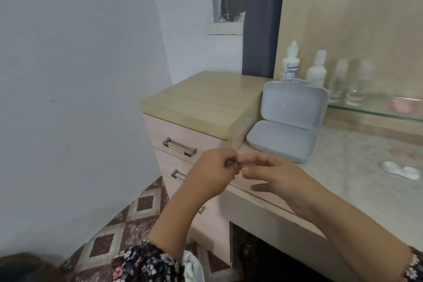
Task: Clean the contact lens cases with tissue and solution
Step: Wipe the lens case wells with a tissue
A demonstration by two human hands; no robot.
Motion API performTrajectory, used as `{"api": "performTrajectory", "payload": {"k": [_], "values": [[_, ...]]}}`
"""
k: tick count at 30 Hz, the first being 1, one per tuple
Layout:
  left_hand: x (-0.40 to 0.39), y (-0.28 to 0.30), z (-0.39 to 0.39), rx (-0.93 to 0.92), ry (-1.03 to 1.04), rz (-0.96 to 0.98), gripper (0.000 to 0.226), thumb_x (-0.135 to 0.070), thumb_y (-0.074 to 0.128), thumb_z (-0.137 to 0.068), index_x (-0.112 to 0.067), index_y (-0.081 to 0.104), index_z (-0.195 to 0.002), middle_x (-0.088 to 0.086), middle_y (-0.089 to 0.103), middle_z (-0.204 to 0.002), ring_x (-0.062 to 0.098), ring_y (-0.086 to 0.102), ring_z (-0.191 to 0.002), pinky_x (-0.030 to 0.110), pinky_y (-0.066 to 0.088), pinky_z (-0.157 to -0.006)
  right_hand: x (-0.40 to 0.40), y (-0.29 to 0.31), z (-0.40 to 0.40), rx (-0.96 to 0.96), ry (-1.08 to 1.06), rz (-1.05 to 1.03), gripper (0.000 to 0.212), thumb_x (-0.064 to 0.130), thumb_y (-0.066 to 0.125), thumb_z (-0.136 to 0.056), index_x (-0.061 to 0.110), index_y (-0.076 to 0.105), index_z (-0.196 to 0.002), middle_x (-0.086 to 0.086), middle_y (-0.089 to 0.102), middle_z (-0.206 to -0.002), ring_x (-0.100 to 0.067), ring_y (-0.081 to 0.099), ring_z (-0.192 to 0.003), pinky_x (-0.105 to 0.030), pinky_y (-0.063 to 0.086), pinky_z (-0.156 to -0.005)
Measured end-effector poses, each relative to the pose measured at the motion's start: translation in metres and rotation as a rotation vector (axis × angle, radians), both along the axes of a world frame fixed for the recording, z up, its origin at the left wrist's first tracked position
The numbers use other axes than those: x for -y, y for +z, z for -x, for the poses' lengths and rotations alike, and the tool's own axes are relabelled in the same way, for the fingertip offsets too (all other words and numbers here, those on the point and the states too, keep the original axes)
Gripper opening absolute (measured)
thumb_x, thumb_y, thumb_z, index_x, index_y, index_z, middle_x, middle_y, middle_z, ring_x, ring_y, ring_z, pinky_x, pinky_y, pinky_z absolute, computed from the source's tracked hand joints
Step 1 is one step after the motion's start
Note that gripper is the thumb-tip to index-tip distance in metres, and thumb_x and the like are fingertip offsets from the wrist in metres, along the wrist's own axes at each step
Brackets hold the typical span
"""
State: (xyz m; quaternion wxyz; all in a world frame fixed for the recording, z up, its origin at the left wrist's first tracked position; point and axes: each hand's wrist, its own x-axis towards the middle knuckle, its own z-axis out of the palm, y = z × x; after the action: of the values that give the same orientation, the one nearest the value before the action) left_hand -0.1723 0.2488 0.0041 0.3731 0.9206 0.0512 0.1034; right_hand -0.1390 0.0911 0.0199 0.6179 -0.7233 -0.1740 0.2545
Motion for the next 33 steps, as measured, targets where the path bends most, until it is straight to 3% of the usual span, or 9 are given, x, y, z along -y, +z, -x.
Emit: {"api": "performTrajectory", "payload": {"k": [7,20,23,26,28,33], "values": [[0.087,0.000,-0.055,0.014,-0.211,0.009,0.014,-0.013,0.054,-0.085,-0.016,0.068,-0.086,0.001,0.067,-0.080,0.019,0.064,-0.079,0.046,0.053,-0.076,0.084,-0.007,-0.022,0.054,-0.303,0.018,0.020,0.003,0.062,-0.088,0.016,0.071,-0.099,0.002,0.075,-0.092,-0.012,0.068,-0.093,-0.038,0.052,-0.086],[0.201,-0.010,-0.119,0.008,-0.392,0.029,0.022,-0.014,0.052,-0.090,-0.014,0.070,-0.103,0.009,0.069,-0.097,0.025,0.062,-0.092,0.035,0.050,-0.076,0.181,-0.028,-0.061,0.122,-0.610,-0.054,0.018,-0.006,0.058,-0.088,0.008,0.068,-0.094,-0.009,0.071,-0.092,-0.020,0.065,-0.085,-0.029,0.050,-0.075],[0.215,-0.019,-0.133,0.005,-0.377,0.070,0.022,-0.023,0.057,-0.093,-0.016,0.067,-0.111,0.005,0.068,-0.107,0.022,0.061,-0.099,0.035,0.050,-0.085,0.200,-0.030,-0.076,0.219,-0.751,0.003,0.020,-0.007,0.058,-0.086,0.011,0.067,-0.087,-0.007,0.068,-0.092,-0.020,0.063,-0.081,-0.029,0.050,-0.072],[0.225,-0.027,-0.146,-0.020,-0.381,0.047,0.025,-0.018,0.053,-0.095,-0.015,0.065,-0.117,0.007,0.066,-0.113,0.023,0.060,-0.103,0.035,0.050,-0.089,0.223,-0.035,-0.094,0.342,-0.912,0.140,0.023,-0.003,0.057,-0.086,0.018,0.066,-0.084,-0.006,0.069,-0.092,-0.021,0.062,-0.079,-0.033,0.052,-0.072],[0.230,-0.028,-0.154,-0.022,-0.372,0.029,0.027,-0.013,0.049,-0.096,-0.014,0.065,-0.117,0.007,0.066,-0.116,0.024,0.060,-0.104,0.036,0.050,-0.089,0.237,-0.039,-0.106,0.381,-0.982,0.254,0.023,0.001,0.055,-0.086,0.020,0.067,-0.087,-0.009,0.069,-0.092,-0.026,0.062,-0.080,-0.038,0.052,-0.076],[0.238,-0.032,-0.177,-0.041,-0.331,0.037,0.030,-0.010,0.043,-0.096,-0.015,0.065,-0.116,0.006,0.066,-0.116,0.024,0.061,-0.105,0.038,0.050,-0.092,0.254,-0.045,-0.129,0.390,-1.004,0.425,0.019,0.007,0.055,-0.090,0.012,0.069,-0.102,-0.010,0.067,-0.100,-0.022,0.056,-0.087,-0.029,0.038,-0.074]]}}
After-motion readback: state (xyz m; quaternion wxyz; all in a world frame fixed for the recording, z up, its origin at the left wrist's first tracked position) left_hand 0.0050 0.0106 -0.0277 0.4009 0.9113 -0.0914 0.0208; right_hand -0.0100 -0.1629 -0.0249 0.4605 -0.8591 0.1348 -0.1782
